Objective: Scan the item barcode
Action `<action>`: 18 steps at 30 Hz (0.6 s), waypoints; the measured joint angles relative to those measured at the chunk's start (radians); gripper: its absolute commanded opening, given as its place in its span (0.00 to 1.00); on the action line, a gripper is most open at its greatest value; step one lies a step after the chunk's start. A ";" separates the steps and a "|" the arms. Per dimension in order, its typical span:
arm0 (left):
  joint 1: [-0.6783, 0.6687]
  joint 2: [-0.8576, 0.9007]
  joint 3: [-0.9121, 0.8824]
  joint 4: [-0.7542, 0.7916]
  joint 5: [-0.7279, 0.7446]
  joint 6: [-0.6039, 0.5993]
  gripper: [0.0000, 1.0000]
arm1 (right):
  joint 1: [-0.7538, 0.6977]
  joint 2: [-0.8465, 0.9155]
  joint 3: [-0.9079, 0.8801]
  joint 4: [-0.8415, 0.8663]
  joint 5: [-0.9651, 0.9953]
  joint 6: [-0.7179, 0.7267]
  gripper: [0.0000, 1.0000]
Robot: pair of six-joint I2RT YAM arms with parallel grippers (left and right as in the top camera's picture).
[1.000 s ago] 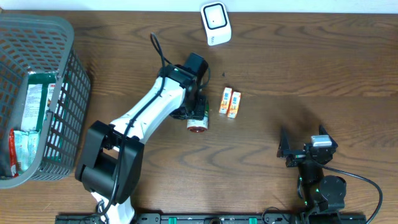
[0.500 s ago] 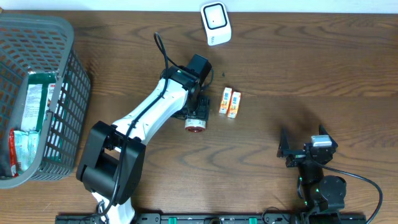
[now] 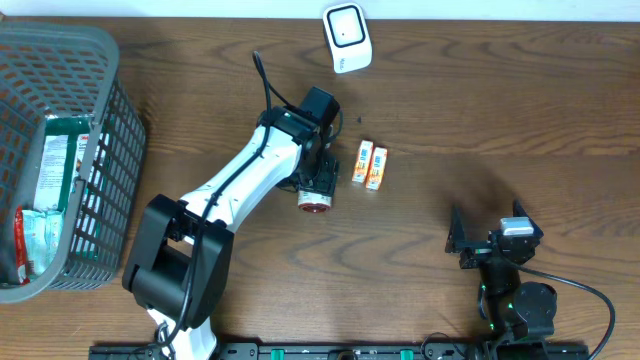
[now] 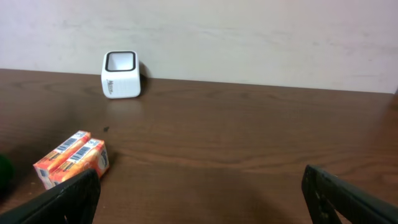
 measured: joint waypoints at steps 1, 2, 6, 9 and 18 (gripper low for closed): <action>0.004 0.000 0.000 0.001 0.006 0.008 0.73 | 0.000 0.000 0.000 0.000 0.000 0.000 0.99; 0.008 0.000 -0.001 0.003 0.013 0.012 0.75 | 0.000 0.000 0.000 0.000 0.000 0.000 0.99; 0.028 0.000 -0.025 0.031 0.025 0.021 0.77 | 0.000 0.000 0.000 0.000 0.000 0.000 0.99; 0.037 0.000 -0.064 0.069 0.046 0.021 0.77 | 0.000 0.000 0.000 0.000 0.000 0.000 0.99; 0.041 0.000 -0.116 0.145 0.117 0.022 0.76 | 0.000 0.000 0.000 0.000 0.000 0.000 0.99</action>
